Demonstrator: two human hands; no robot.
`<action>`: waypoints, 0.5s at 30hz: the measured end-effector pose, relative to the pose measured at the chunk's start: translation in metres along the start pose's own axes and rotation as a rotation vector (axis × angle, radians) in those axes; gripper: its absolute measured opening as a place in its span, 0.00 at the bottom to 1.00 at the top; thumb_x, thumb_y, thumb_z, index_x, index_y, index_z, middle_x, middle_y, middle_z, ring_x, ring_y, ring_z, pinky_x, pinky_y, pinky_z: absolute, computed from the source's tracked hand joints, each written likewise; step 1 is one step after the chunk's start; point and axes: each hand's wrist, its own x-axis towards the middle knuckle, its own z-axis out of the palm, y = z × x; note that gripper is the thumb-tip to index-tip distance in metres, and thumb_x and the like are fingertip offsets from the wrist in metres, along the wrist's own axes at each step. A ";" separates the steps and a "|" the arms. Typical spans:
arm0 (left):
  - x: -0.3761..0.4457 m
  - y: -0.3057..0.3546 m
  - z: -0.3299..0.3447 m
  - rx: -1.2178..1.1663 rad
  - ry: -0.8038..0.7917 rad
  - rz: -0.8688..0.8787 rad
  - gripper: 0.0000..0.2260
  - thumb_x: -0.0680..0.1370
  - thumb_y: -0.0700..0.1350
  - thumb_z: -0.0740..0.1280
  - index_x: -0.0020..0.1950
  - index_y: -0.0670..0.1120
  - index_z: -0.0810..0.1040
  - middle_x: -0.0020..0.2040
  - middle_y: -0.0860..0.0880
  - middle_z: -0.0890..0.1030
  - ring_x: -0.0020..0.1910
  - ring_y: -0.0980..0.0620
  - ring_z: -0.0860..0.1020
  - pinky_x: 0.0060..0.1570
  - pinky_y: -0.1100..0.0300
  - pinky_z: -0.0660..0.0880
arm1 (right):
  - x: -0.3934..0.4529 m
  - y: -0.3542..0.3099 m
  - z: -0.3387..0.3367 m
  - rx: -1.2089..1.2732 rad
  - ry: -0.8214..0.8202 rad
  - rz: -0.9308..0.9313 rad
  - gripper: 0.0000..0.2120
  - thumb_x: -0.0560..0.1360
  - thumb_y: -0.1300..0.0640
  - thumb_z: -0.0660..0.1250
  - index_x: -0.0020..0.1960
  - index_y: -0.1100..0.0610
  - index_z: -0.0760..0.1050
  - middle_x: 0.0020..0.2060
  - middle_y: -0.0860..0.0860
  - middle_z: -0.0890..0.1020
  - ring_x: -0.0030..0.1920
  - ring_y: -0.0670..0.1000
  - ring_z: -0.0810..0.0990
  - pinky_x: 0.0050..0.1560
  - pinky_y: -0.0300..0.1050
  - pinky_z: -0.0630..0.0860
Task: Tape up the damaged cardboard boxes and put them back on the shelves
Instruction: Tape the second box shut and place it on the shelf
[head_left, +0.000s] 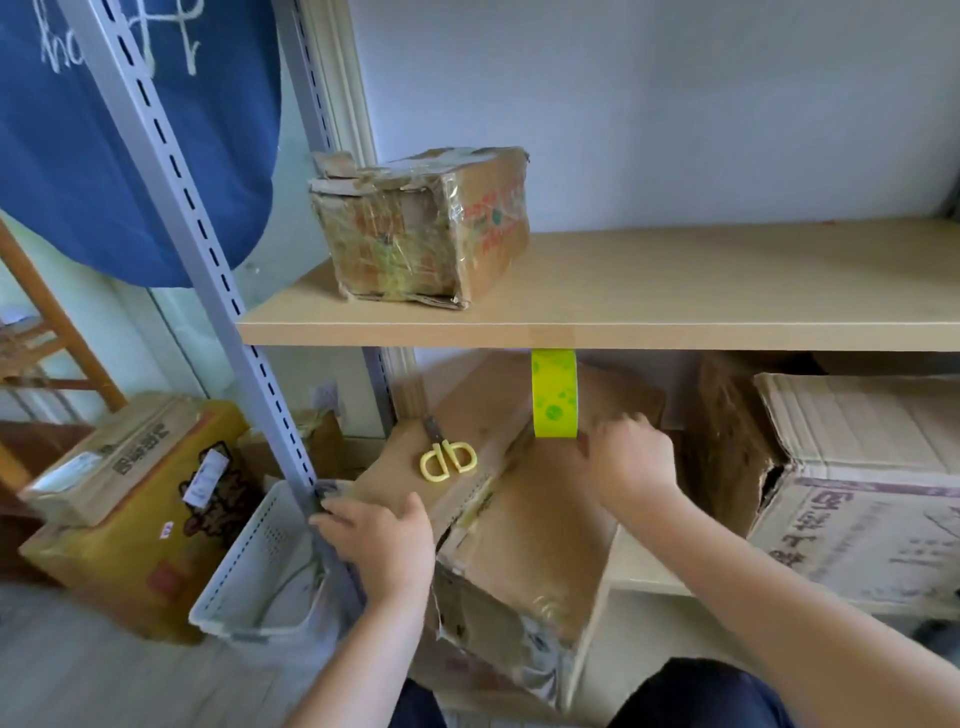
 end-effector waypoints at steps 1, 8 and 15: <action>-0.008 0.000 0.007 -0.053 -0.034 -0.095 0.38 0.81 0.49 0.64 0.80 0.37 0.43 0.80 0.36 0.47 0.78 0.35 0.54 0.73 0.40 0.63 | 0.026 0.013 0.005 0.017 -0.035 0.017 0.21 0.80 0.41 0.55 0.62 0.53 0.75 0.58 0.56 0.78 0.59 0.57 0.75 0.47 0.48 0.74; -0.005 -0.012 0.040 -0.250 0.105 0.011 0.27 0.81 0.39 0.61 0.77 0.36 0.54 0.72 0.33 0.66 0.69 0.33 0.68 0.67 0.39 0.70 | 0.097 0.042 0.055 0.198 -0.141 0.207 0.39 0.77 0.31 0.52 0.77 0.57 0.60 0.74 0.60 0.65 0.72 0.63 0.63 0.71 0.55 0.63; 0.061 0.000 0.008 0.027 -0.221 0.099 0.30 0.86 0.50 0.53 0.81 0.40 0.40 0.76 0.38 0.65 0.70 0.38 0.70 0.65 0.47 0.69 | 0.044 0.034 0.035 -0.099 -0.119 0.342 0.37 0.77 0.30 0.49 0.68 0.60 0.68 0.63 0.62 0.74 0.61 0.61 0.74 0.57 0.51 0.72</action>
